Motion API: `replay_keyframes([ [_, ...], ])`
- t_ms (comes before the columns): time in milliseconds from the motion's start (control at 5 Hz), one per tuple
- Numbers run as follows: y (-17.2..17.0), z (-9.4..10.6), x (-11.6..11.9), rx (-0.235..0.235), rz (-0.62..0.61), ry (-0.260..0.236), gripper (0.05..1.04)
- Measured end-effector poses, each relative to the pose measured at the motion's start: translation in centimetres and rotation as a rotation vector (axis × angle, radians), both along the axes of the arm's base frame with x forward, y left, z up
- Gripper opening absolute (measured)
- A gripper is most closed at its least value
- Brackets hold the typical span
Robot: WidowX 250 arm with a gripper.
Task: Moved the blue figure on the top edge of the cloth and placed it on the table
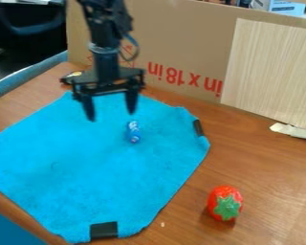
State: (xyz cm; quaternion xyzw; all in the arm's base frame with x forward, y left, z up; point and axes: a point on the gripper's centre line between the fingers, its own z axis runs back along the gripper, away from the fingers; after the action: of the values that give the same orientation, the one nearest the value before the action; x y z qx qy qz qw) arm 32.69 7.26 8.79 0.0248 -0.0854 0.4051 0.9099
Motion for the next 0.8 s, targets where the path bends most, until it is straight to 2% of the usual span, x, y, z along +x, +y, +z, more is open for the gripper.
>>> replay_keyframes([
  [400,-0.7,-2.6,1.3,0.042,-0.019,0.046,0.998],
  [800,-0.5,-4.2,2.3,0.082,-0.008,0.062,0.972],
])
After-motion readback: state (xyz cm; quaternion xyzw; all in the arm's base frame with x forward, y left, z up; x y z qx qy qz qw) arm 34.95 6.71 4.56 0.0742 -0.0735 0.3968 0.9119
